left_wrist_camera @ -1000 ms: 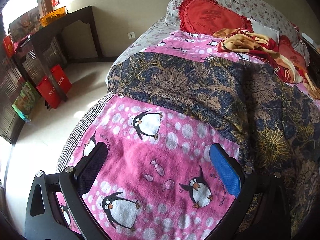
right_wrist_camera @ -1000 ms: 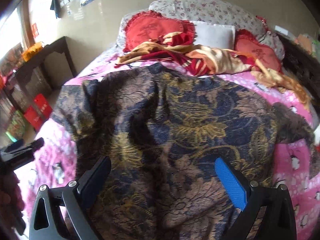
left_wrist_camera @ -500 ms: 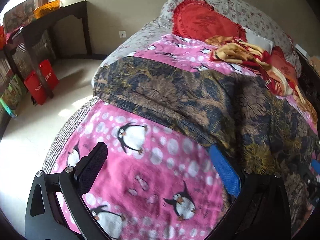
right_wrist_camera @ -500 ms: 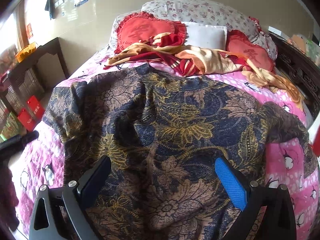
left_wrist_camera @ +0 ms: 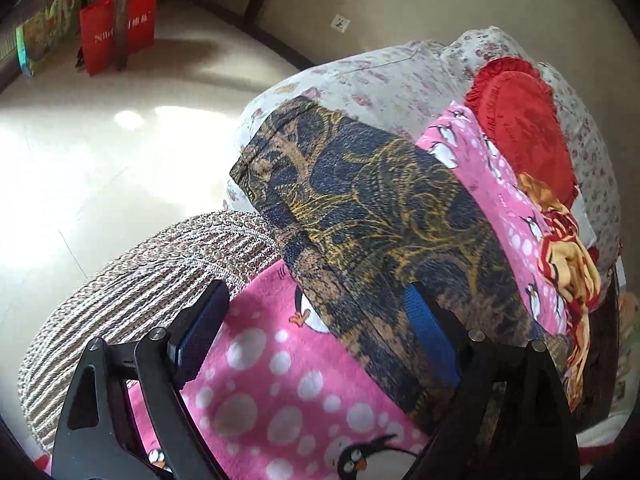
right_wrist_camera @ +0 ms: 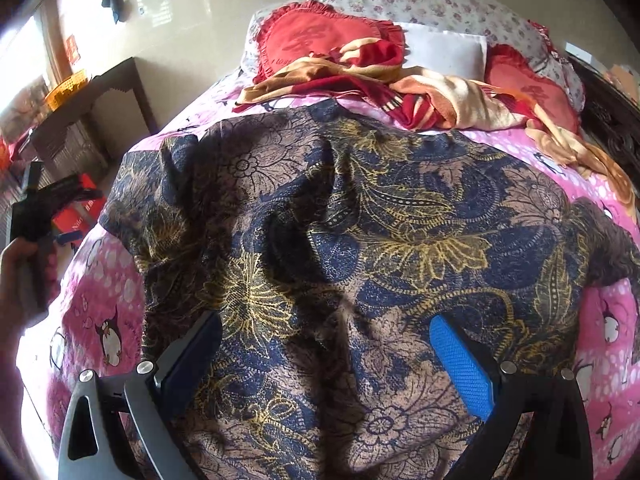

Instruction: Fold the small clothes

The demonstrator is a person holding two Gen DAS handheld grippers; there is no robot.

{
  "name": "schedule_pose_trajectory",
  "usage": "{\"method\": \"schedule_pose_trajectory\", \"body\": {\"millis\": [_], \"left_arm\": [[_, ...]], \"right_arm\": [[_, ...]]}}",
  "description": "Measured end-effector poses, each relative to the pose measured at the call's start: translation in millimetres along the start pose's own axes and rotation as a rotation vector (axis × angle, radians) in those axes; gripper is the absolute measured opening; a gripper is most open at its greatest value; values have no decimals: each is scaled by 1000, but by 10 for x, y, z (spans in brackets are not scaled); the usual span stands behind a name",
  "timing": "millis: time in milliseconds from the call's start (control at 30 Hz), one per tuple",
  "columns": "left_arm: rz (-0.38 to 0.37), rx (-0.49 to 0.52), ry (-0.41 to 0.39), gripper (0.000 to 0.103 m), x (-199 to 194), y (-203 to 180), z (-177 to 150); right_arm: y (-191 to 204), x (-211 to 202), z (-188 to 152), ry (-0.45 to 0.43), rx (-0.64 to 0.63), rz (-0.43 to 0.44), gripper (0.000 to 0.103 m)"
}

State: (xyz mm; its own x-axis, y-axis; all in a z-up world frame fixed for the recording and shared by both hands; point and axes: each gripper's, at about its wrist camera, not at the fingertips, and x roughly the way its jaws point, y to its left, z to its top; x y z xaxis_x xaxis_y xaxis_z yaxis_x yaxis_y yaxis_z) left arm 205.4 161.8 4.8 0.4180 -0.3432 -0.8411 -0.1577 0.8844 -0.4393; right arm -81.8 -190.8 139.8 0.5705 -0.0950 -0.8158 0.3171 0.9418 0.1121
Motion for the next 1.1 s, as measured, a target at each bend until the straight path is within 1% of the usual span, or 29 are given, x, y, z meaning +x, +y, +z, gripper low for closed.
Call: {"method": "schedule_pose_trajectory", "body": {"millis": [33,67,100,133,167,200,233,267,300,333,400,467,500,567,633,733,767,800,867,900,1000,1100], "left_arm": [[15,0,-6,89,49,-5,24],[24,15,-50,89,29,-51,44],[23,27,-62,88,37,-94,72],[-5,39,-50,70,76,-135,104],[-47,37,-7,49,162,-161,136],[-53,23,-2,47,201,-171,156],[-55,12,-24,34,194,-175,163],[-71,8,-18,21,215,-191,177],[-70,4,-16,19,204,-207,184],[-56,1,-31,13,162,-221,187],[-57,24,-80,10,-45,-295,172],[-86,71,-140,9,-337,-432,115],[-114,105,-164,9,-498,-532,66],[-180,200,-216,9,-877,-819,-102],[-250,313,-263,9,-1275,-1183,-368],[-331,509,-284,9,-1654,-1829,-890],[-371,572,-275,9,-1724,-2047,-1111],[-410,627,-249,9,-1747,-2265,-1329],[-472,720,-174,9,-1673,-2656,-1777],[-488,757,-143,9,-1595,-2827,-1997],[-477,849,-42,9,-1197,-3254,-2596],[-443,889,119,10,-661,-3462,-3076]], "right_arm": [[-4,6,5,0,-2,0,103],[-20,11,10,0,0,1,103],[-38,13,17,0,2,0,103],[-69,14,21,0,9,-1,103],[-108,14,25,-1,18,-4,103],[-146,16,29,-2,27,-7,103],[-183,17,35,-2,35,-10,103],[-228,17,39,-1,45,-14,103],[-275,10,36,0,57,-18,103],[-328,-7,28,0,70,-22,103],[-432,-74,9,-10,86,-28,103],[-539,-137,-9,-28,93,-48,103],[-608,-164,-21,-33,101,-60,103],[-758,-187,-46,-35,130,-75,103],[-965,-208,-102,-26,184,-99,103],[-1217,-281,-212,-30,271,-108,103],[-1290,-309,-252,-31,298,-104,103],[-1359,-335,-288,-29,324,-99,103],[-1479,-388,-349,-31,358,-102,103],[-1540,-430,-380,-37,367,-114,103],[-1665,-527,-453,-43,374,-147,103],[-1814,-618,-523,-33,381,-191,103]]}}
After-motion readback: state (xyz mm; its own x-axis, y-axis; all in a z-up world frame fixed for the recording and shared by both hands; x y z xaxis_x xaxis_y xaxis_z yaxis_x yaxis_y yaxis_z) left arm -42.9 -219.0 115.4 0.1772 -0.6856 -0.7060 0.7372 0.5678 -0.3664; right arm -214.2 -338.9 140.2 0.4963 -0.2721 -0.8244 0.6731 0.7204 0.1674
